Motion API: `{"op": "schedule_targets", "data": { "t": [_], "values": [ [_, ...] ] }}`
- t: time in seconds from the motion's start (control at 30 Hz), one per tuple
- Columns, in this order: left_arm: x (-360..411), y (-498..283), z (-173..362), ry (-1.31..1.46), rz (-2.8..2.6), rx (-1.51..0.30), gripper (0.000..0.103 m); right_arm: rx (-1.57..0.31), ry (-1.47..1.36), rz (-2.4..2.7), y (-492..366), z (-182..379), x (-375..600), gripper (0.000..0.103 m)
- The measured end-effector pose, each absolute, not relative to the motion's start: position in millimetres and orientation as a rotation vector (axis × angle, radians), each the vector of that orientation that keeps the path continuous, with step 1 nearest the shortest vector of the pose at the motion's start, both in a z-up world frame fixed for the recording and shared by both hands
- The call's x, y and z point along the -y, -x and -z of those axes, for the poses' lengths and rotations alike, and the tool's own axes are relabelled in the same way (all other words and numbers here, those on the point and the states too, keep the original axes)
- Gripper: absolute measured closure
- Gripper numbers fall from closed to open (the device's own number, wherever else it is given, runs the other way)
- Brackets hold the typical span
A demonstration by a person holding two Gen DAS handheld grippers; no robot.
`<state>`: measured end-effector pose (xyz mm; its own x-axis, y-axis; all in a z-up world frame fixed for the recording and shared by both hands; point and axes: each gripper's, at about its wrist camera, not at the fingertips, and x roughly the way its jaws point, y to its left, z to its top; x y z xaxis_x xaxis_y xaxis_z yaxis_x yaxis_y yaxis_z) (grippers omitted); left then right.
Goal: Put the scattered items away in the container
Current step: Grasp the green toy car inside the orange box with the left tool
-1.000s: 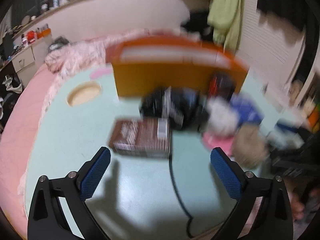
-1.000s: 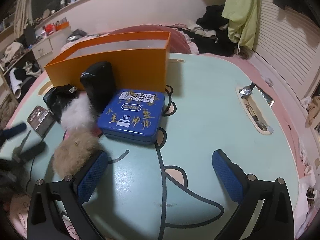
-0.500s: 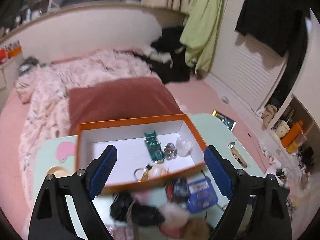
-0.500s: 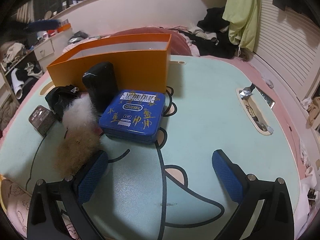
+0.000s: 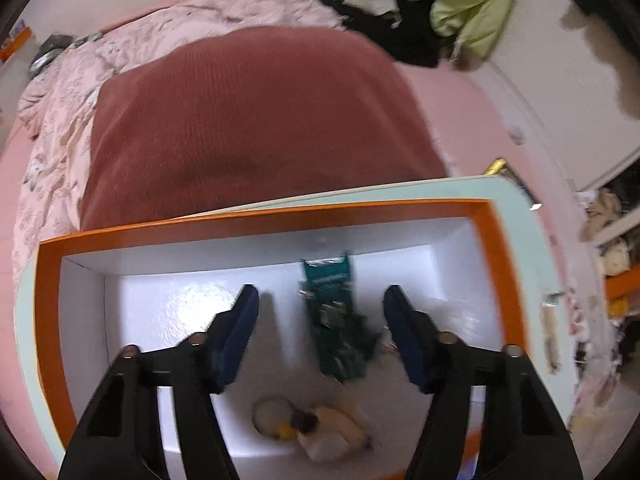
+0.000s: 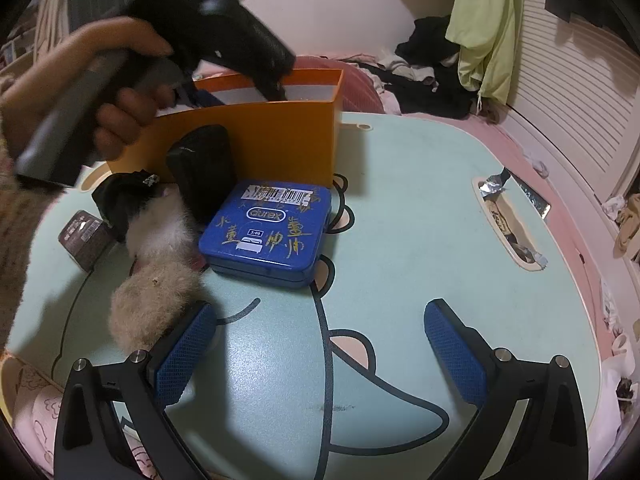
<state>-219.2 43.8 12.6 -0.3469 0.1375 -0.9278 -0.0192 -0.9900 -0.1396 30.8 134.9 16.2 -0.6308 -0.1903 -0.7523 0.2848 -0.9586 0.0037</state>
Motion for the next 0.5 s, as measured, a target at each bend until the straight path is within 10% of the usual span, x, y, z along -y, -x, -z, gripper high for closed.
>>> {"op": "schedule_targets", "data": {
  "t": [0.07, 0.33, 0.5],
  "values": [
    [-40.6, 224.0, -10.5, 1.736, -2.482, 0.204, 0.064, -0.169, -1.188, 2.616, -31.4, -15.8, -135.0, 0.000],
    [-48.6, 214.7, -10.5, 1.734, -2.447, -0.024, 0.073, -0.169, -1.188, 2.617, -31.2, -15.5, -134.3, 0.000],
    [-24.8, 203.8, -26.4, 1.592, -2.444, 0.163, 0.073, -0.167, -1.188, 2.617, -31.6, -15.0, -134.7, 0.000]
  ]
}}
